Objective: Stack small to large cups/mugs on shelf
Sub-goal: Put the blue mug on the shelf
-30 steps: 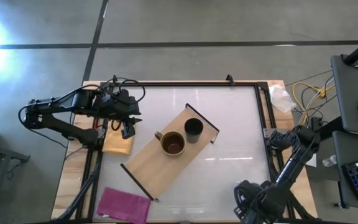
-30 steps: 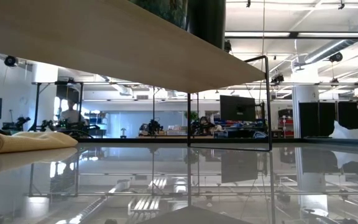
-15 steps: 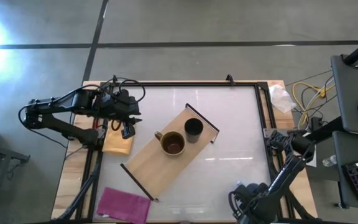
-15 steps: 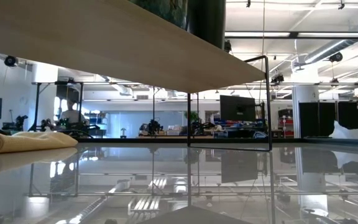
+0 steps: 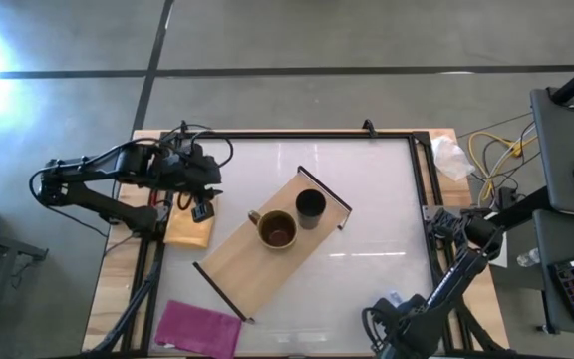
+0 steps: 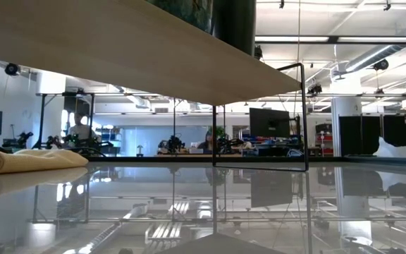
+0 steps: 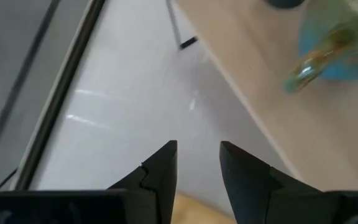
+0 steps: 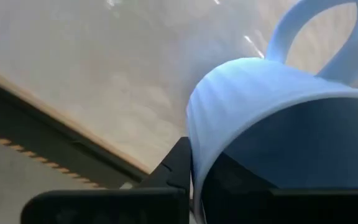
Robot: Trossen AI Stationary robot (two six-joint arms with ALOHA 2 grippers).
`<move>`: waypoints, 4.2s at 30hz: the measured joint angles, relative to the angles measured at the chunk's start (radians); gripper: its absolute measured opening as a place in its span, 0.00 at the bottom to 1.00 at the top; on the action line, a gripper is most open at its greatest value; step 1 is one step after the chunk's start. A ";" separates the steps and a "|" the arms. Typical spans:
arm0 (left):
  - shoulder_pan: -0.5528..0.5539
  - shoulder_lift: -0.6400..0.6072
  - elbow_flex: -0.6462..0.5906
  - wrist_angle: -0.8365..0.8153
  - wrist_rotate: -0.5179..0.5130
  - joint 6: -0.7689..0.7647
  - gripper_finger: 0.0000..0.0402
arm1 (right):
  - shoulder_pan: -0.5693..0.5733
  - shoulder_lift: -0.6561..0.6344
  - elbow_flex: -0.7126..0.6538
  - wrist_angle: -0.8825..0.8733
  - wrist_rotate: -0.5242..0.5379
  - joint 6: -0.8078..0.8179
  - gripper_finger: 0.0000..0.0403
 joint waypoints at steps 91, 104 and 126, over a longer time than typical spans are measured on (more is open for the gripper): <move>-0.227 -0.167 -0.336 0.739 0.614 -0.342 0.52 | -0.562 0.158 0.790 0.473 0.082 -0.934 0.02; -0.228 -0.092 -0.340 0.764 0.649 -0.340 0.53 | -0.562 0.161 0.789 0.477 0.086 -0.941 0.02; -0.228 -0.075 -0.340 0.814 0.630 -0.340 0.11 | -0.556 0.162 0.788 0.464 0.081 -0.978 0.02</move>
